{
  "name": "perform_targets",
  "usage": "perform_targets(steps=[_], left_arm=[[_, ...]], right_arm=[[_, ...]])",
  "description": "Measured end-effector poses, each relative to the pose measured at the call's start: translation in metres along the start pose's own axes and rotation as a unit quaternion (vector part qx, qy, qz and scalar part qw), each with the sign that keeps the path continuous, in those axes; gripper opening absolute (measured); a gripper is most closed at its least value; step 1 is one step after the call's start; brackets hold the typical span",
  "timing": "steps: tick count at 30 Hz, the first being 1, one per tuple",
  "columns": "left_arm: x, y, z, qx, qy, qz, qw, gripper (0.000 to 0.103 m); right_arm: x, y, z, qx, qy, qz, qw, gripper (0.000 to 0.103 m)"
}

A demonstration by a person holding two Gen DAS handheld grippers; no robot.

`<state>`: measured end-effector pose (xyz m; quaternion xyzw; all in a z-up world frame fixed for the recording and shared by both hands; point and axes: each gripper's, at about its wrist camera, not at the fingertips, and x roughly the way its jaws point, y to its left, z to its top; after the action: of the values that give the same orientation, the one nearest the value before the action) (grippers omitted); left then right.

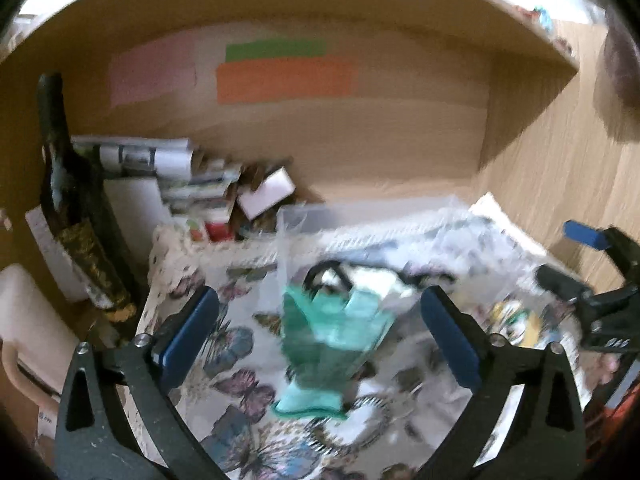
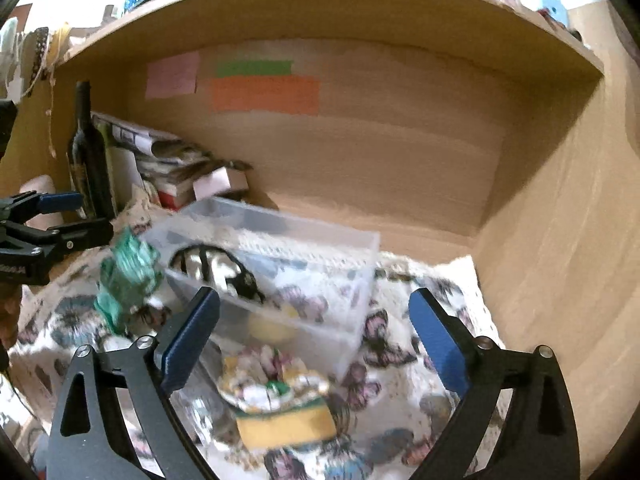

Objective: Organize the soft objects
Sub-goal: 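Grasp the green knit glove with the left tool while the right tool grasps the yellow-green sponge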

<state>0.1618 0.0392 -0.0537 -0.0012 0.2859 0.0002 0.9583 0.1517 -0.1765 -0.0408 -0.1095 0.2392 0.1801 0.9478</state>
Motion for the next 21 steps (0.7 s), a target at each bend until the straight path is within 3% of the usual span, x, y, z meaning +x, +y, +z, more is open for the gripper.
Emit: perform_targets(steps=[7,17,21], left_arm=[[0.025,0.020,-0.033,-0.035,0.068,-0.017,0.9970,0.102],[0.041,0.009,-0.044,-0.025,0.090,-0.040,0.9949,0.101],[0.051,0.004,-0.045,-0.016,0.105,-0.054,0.9929,0.079]], right_arm=[[0.012,-0.008,-0.034,0.019,0.055,0.002,0.998,0.095],[0.025,-0.006,-0.062,0.039,0.100,0.043,0.993,0.093],[0.026,-0.010,-0.062,0.057,0.103,0.080,0.990,0.069]])
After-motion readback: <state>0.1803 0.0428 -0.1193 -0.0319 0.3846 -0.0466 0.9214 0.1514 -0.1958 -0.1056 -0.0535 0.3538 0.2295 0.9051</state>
